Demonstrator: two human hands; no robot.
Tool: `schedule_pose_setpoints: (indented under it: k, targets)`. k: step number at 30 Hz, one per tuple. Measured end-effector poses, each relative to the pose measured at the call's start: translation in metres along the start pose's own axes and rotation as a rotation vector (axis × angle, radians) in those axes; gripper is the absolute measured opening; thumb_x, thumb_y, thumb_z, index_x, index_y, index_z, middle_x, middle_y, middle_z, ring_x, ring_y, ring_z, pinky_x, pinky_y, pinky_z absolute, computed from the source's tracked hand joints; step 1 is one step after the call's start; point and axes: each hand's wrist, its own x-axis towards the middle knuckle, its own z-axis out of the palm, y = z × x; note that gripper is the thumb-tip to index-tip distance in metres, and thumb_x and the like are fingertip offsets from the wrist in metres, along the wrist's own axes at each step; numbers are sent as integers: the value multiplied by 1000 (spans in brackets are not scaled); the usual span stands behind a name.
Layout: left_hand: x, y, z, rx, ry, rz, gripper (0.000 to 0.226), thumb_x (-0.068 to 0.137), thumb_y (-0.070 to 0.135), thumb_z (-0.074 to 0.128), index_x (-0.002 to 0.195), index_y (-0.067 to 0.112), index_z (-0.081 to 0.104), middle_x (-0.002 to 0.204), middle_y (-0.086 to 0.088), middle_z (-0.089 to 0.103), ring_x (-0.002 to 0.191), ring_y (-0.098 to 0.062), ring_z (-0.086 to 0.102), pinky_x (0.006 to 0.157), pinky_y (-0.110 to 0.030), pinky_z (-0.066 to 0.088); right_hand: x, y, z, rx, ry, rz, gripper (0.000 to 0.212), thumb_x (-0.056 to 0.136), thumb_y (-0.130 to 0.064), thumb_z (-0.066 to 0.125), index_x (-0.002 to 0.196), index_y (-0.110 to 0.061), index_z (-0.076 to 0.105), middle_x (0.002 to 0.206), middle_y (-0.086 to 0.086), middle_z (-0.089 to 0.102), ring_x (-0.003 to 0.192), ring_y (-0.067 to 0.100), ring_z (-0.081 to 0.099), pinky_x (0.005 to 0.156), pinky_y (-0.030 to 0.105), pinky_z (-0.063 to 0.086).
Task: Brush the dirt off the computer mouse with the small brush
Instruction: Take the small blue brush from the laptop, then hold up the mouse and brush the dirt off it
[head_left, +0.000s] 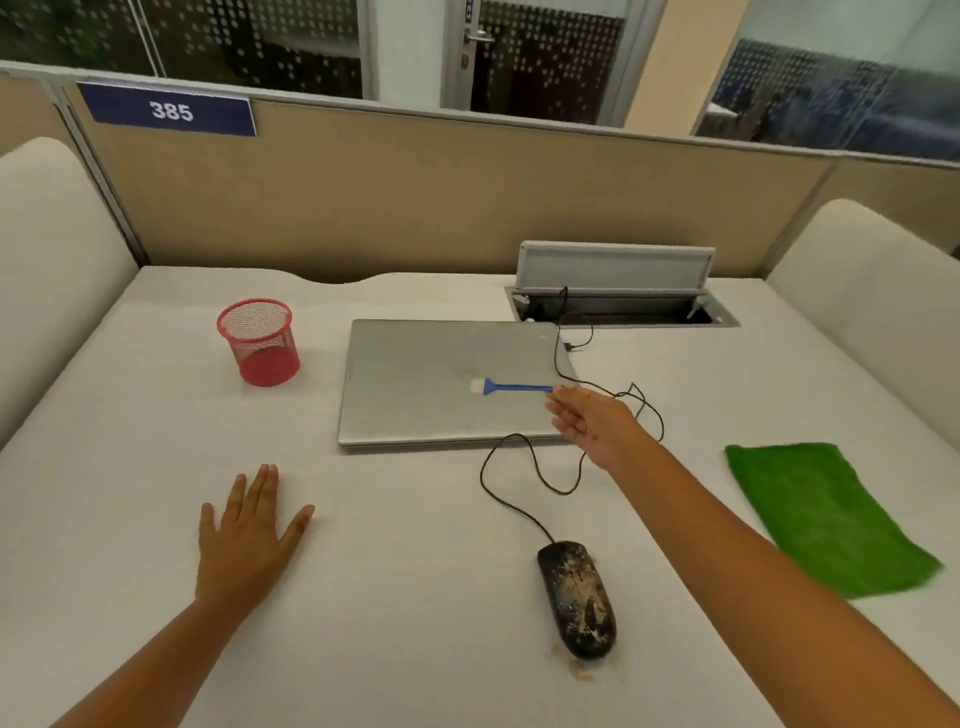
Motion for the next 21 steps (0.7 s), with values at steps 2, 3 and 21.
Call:
schedule_pose_setpoints:
  k: [2, 3, 21]
  targets:
    - [-2, 4, -1, -52, 13, -45, 73, 89, 58, 23, 146, 13, 15, 154, -1, 17, 141, -17, 6, 113, -46, 2, -9, 11, -40, 80, 48, 36, 2, 86, -9, 62, 87, -8, 64, 81, 5, 69, 76, 12, 66, 65, 21, 57]
    - [-4, 9, -2, -77, 18, -51, 70, 88, 54, 26, 145, 13, 20, 153, -2, 20, 141, -18, 9, 113, -47, 4, -13, 17, -58, 121, 68, 49, 3, 86, -9, 62, 86, -9, 64, 77, 4, 70, 75, 12, 66, 63, 21, 57]
    - [-105, 194, 48, 94, -314, 606, 127, 48, 97, 12, 144, 17, -12, 146, 2, -25, 131, -14, -31, 109, -38, -17, -62, 94, -204, 556, 334, 142, 16, 93, -5, 50, 78, -1, 53, 82, 17, 58, 68, 26, 64, 73, 31, 58]
